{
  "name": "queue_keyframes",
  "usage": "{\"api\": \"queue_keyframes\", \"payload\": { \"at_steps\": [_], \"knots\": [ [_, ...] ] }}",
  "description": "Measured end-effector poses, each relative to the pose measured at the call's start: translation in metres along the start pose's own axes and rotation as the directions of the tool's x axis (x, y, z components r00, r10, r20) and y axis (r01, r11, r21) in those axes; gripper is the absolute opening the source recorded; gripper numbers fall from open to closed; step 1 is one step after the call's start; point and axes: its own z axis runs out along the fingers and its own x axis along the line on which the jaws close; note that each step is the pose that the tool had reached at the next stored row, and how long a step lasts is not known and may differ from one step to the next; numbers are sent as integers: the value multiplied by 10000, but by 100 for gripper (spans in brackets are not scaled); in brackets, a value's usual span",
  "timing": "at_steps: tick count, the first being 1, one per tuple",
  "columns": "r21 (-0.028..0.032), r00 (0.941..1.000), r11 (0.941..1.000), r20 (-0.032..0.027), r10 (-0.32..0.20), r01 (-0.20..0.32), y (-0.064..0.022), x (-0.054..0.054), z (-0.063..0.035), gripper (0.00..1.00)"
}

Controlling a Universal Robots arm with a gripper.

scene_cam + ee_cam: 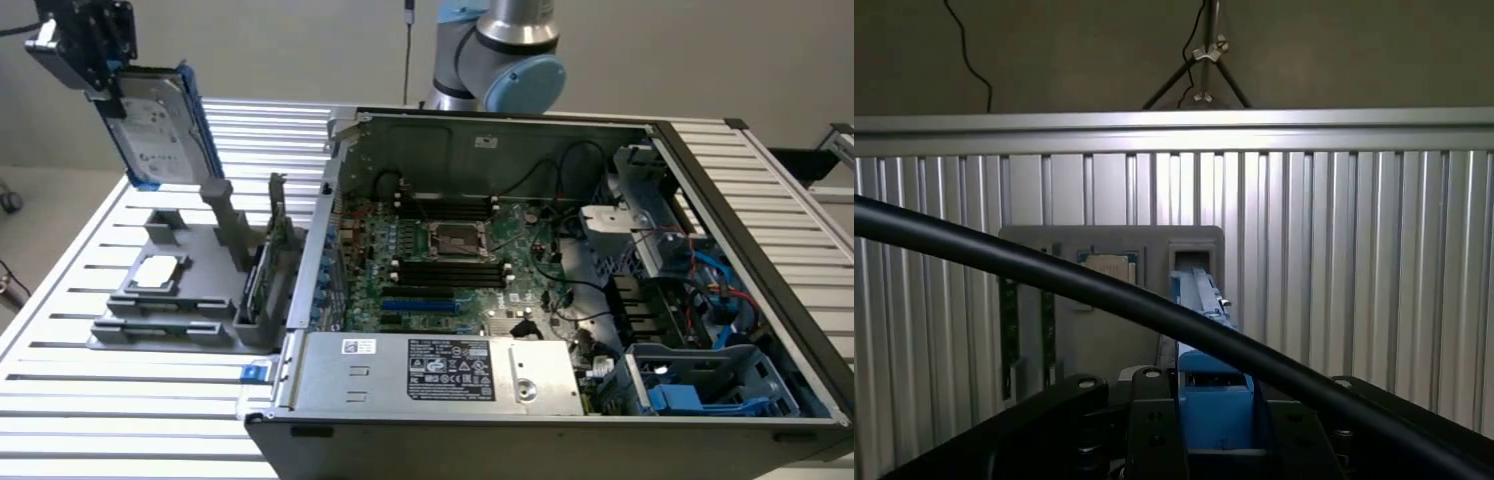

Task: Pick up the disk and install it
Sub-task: 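Pick up the disk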

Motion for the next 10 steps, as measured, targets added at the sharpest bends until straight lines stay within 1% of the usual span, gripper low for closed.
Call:
{"api": "queue_keyframes", "payload": {
  "at_steps": [5,10],
  "knots": [
    [-8,10000,10000,0,-1,1,-88,11,-230,32],
    [-39,10000,10000,-1,-1,1,-212,34,-461,32]
  ]
}}
